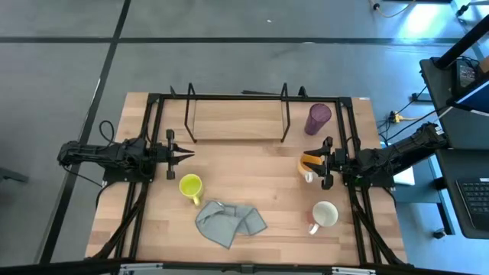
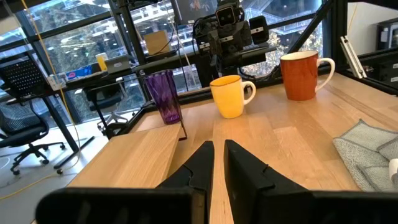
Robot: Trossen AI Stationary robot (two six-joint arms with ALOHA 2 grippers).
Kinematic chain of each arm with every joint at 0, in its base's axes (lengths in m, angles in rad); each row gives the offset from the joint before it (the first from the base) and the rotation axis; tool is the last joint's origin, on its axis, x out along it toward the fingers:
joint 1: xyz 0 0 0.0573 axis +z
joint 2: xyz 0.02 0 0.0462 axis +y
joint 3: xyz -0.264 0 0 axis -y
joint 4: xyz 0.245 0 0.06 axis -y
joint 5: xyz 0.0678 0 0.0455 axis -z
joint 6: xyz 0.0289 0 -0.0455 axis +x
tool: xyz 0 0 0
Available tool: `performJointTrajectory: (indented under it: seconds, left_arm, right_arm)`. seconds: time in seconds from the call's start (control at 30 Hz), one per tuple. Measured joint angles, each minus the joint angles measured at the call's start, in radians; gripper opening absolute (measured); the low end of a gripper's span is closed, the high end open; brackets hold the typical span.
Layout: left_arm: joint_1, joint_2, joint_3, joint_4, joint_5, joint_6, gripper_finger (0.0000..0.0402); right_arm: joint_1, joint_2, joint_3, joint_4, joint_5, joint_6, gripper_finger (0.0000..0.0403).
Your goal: Stack small to large cups/mugs on shelf
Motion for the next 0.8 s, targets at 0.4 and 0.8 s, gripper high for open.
performJointTrajectory:
  seconds: [0.4, 0.8]
  left_arm:
    - [0.0, 0.0, 0.0, 0.0, 0.0, 0.0, 0.0033]
    - [0.0, 0.0, 0.0, 0.0, 0.0, 0.0, 0.0033]
  right_arm:
    - [0.0, 0.0, 0.0, 0.0, 0.0, 0.0, 0.0188]
    - [0.0, 0.001, 0.0, 0.107, 0.0, 0.127, 0.0188]
